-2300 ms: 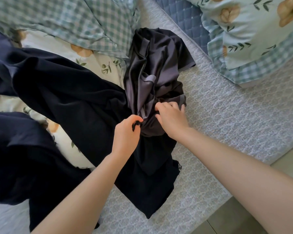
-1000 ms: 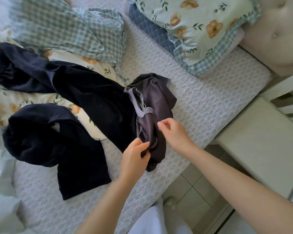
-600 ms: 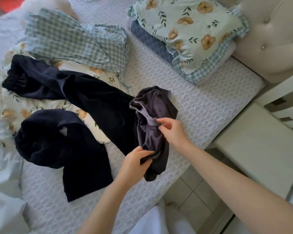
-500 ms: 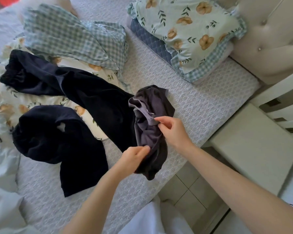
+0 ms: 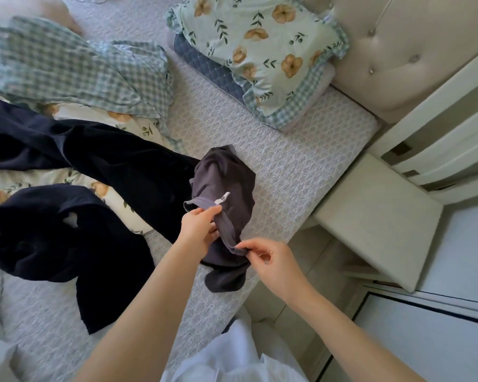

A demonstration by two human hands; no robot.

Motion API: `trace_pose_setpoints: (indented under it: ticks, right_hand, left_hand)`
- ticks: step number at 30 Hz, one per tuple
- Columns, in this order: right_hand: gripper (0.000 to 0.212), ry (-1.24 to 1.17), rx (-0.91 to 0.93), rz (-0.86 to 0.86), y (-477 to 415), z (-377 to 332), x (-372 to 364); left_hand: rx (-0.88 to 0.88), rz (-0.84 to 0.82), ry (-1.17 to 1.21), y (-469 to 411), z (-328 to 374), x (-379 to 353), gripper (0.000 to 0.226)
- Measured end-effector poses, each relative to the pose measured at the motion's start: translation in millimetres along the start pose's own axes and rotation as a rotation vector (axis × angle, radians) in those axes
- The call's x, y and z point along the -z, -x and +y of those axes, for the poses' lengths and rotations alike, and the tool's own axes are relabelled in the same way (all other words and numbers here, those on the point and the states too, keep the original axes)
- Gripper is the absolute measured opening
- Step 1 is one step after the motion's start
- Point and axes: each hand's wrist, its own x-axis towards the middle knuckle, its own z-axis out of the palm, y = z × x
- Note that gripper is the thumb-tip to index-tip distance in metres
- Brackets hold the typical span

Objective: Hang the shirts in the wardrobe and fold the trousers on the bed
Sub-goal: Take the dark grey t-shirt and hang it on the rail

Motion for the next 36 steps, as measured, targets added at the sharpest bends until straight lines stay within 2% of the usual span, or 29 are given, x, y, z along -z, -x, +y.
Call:
trace_pose_setpoints:
  ticks: [2,5,8,11,15,19,23,25,31,36]
  right_hand:
    - [0.034,-0.018,-0.056,0.033,7.3,6.0,5.5]
    - [0.029,-0.077,-0.135,0.097,16.6,16.3,16.8]
    - [0.029,-0.149,-0.190,0.186,25.7,21.6,30.7]
    - [0.035,-0.184,-0.188,0.237,37.5,18.2,44.3]
    - [0.032,-0.226,-0.175,0.295,56.6,13.0,59.8]
    - [0.038,-0.382,-0.191,0.455,86.0,6.8,82.3]
    - [0.023,-0.527,-0.160,0.684,120.7,-1.4,113.7]
    - [0.016,-0.611,-0.142,0.747,138.9,-8.7,128.9]
    - [0.018,-0.892,-0.155,0.691,201.1,-27.9,157.9]
    - [0.019,-0.891,-0.124,0.752,251.8,-28.6,170.4]
  left_hand:
    - [0.009,-0.004,-0.020,1.0,-2.1,-6.2,0.008]
    - [-0.112,-0.017,-0.183,8.6,-3.7,-20.2,0.012]
    - [-0.325,-0.026,-0.364,29.5,-7.0,-39.1,0.012]
    - [-0.607,-0.076,-0.606,57.1,-13.4,-59.6,0.031]
    - [-0.829,-0.134,-0.797,107.3,-24.8,-88.1,0.024]
    - [-1.015,-0.222,-0.854,147.5,-41.7,-108.2,0.010]
    - [-1.263,-0.303,-0.930,180.8,-61.9,-124.3,0.014]
    - [-1.377,-0.358,-0.943,197.5,-73.3,-131.2,0.016]
    - [-1.583,-0.572,-0.932,240.6,-115.0,-149.4,0.017]
    - [-1.665,-0.743,-0.966,267.8,-146.3,-157.8,0.026]
